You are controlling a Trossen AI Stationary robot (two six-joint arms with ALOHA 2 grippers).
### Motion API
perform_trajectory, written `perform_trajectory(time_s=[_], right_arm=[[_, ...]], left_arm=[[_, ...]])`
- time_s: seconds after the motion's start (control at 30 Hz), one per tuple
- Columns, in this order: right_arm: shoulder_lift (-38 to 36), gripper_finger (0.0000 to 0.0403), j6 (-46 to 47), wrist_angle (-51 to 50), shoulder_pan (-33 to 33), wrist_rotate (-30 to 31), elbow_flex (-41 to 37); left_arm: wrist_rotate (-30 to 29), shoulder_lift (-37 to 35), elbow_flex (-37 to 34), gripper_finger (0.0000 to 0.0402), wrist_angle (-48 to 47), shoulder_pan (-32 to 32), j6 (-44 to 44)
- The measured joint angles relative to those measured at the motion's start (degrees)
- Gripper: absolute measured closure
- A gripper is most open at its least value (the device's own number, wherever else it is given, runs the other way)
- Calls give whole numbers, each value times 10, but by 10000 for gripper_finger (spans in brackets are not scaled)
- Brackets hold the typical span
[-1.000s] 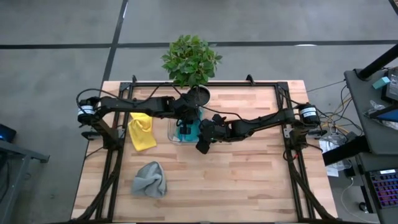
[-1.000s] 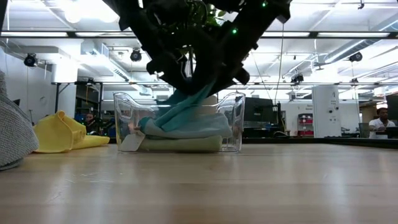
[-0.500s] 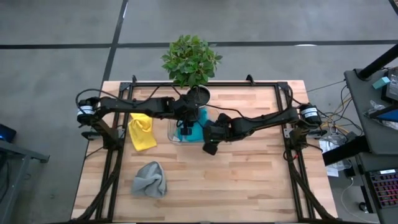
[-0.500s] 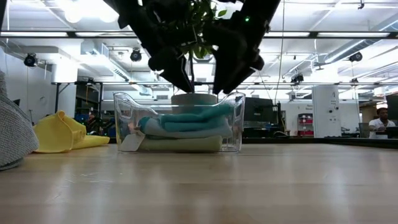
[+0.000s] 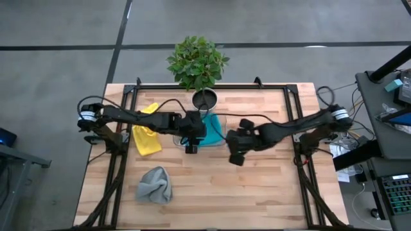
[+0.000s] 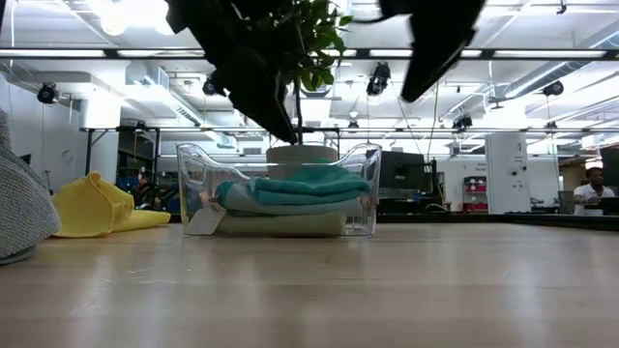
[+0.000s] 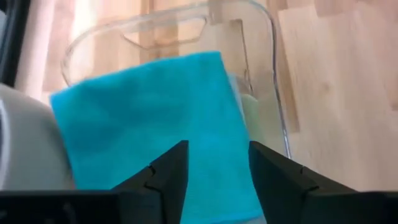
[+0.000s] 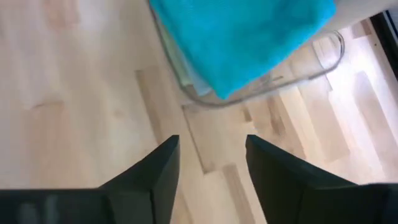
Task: Fold microfiber towels
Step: Stack the folded blue microfiber cloth on top of the folded light blue microfiber cloth
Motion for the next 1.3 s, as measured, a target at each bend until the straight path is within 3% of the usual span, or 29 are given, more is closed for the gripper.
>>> perform_trajectory(time_s=[0.27, 0.4, 0.57, 0.8, 0.93, 1.1, 1.3], right_arm=[[-107, 279, 56, 44, 53, 45, -104], [-145, 300, 64, 103, 61, 49, -159], [-173, 316, 61, 159, 62, 50, -209], [-185, 323, 51, 174, 62, 50, -242], [-185, 320, 41, 194, 62, 50, -264], [-186, 316, 18, 231, 62, 49, -284], [-186, 326, 13, 234, 62, 49, -286]], left_arm=[[-4, 1, -14, 322, 23, 3, -74], [-3, -1, -1, 335, 6, 3, -162], [-6, -2, 21, 317, -51, 12, -389], [-2, -2, 13, 260, -105, 7, -500], [-51, -2, 11, 222, -140, 15, -597], [-106, 6, 8, 204, -120, 20, -603], [-124, 35, 8, 218, -98, 33, -603]])
